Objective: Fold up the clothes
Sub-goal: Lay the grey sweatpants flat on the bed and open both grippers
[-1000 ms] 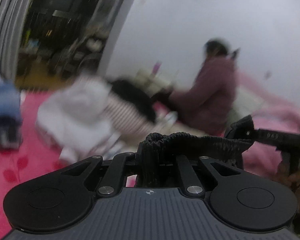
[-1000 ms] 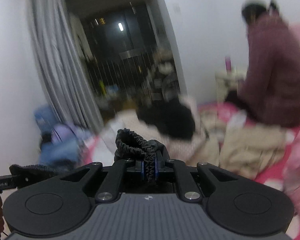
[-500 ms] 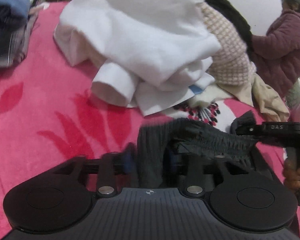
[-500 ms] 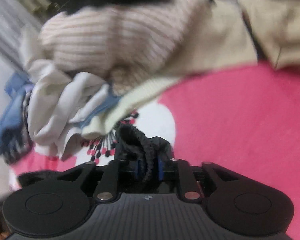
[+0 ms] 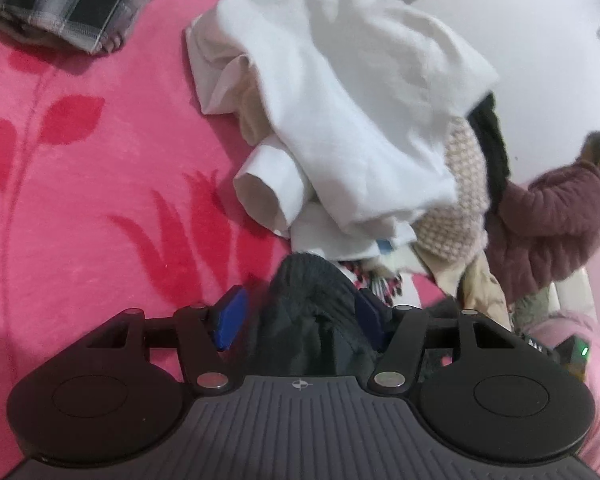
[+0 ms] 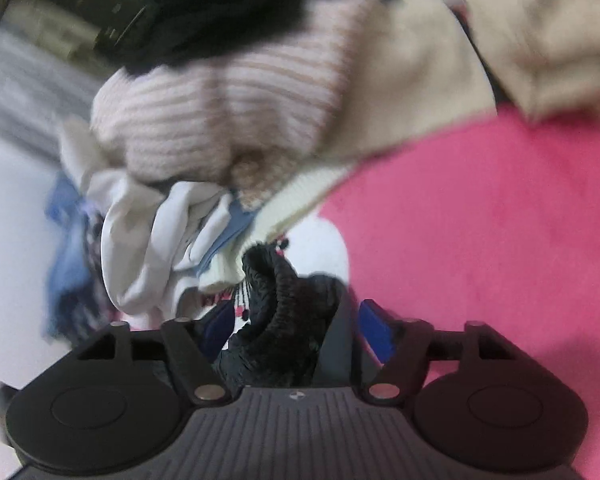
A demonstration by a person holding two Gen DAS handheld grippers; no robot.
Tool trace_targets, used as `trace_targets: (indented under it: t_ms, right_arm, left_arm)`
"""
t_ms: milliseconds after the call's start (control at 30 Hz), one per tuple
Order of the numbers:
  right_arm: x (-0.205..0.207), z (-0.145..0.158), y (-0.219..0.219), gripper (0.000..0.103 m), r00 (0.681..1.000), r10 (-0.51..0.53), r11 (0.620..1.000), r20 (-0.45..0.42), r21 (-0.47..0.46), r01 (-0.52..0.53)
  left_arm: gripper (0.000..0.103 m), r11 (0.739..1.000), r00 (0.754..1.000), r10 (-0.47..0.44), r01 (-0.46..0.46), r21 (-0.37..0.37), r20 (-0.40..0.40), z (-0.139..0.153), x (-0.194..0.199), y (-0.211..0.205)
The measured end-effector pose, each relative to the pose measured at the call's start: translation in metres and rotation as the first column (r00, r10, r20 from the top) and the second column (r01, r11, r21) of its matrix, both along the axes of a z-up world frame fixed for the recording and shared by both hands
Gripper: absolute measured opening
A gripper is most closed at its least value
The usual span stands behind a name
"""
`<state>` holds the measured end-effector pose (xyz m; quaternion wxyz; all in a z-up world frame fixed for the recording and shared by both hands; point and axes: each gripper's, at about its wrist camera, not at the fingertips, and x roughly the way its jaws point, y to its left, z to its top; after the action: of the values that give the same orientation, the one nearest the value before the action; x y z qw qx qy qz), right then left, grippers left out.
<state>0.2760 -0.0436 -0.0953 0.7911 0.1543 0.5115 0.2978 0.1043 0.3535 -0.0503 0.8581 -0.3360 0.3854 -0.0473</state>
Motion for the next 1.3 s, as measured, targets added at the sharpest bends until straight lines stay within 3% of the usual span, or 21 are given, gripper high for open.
trace_targets:
  t_ms: [67, 200, 433, 533, 700, 800, 900, 1067, 1233, 1300]
  right_arm:
    - [-0.011, 0.018, 0.002, 0.074, 0.996, 0.019, 0.998, 0.087, -0.065, -0.013]
    - [-0.039, 0.051, -0.023, 0.075, 0.987, 0.074, 0.997, 0.146, -0.013, -0.073]
    - [-0.095, 0.09, -0.079, 0.079, 0.97, 0.192, 0.972, 0.148, 0.108, -0.209]
    - [-0.115, 0.089, -0.083, 0.079, 0.967, 0.215, 0.966, 0.135, 0.112, -0.231]
    - [-0.135, 0.086, -0.059, 0.076, 0.962, 0.237, 0.958, 0.139, 0.131, -0.255]
    - [-0.143, 0.084, -0.027, 0.073, 0.952, 0.278, 0.947, 0.129, 0.129, -0.294]
    - [-0.147, 0.08, 0.012, 0.069, 0.94, 0.327, 0.934, 0.101, 0.116, -0.337]
    - [-0.139, 0.07, 0.071, 0.064, 0.934, 0.349, 0.934, 0.081, 0.056, -0.354]
    - [-0.112, 0.048, 0.127, 0.064, 0.939, 0.344, 0.938, 0.021, 0.046, -0.344]
    - [-0.104, 0.046, 0.15, 0.064, 0.915, 0.39, 0.921, 0.098, -0.044, -0.388]
  left_arm:
    - [0.06, 1.0, 1.0, 0.011, -0.011, 0.006, 0.011, 0.01, -0.013, 0.005]
    - [0.06, 0.999, 0.999, 0.038, -0.038, 0.023, 0.036, 0.033, -0.041, 0.018]
    - [0.06, 0.956, 0.967, 0.164, -0.204, 0.212, 0.192, 0.132, -0.128, 0.076]
    - [0.06, 0.952, 0.977, 0.144, -0.18, 0.248, 0.155, 0.145, -0.146, 0.078]
    - [0.06, 0.966, 0.999, -0.05, 0.053, 0.255, -0.018, 0.1, -0.167, 0.019]
    - [0.06, 0.961, 0.973, -0.188, 0.211, 0.181, -0.137, 0.045, -0.183, -0.033]
    - [0.058, 0.94, 0.935, -0.277, 0.312, 0.139, -0.222, -0.004, -0.198, -0.076]
    - [0.055, 0.91, 0.919, -0.315, 0.364, 0.201, -0.239, -0.036, -0.211, -0.112]
    - [0.037, 0.901, 0.922, -0.312, 0.364, 0.237, -0.229, -0.047, -0.212, -0.123]
    - [0.025, 0.904, 0.925, -0.307, 0.357, 0.235, -0.223, -0.048, -0.21, -0.125]
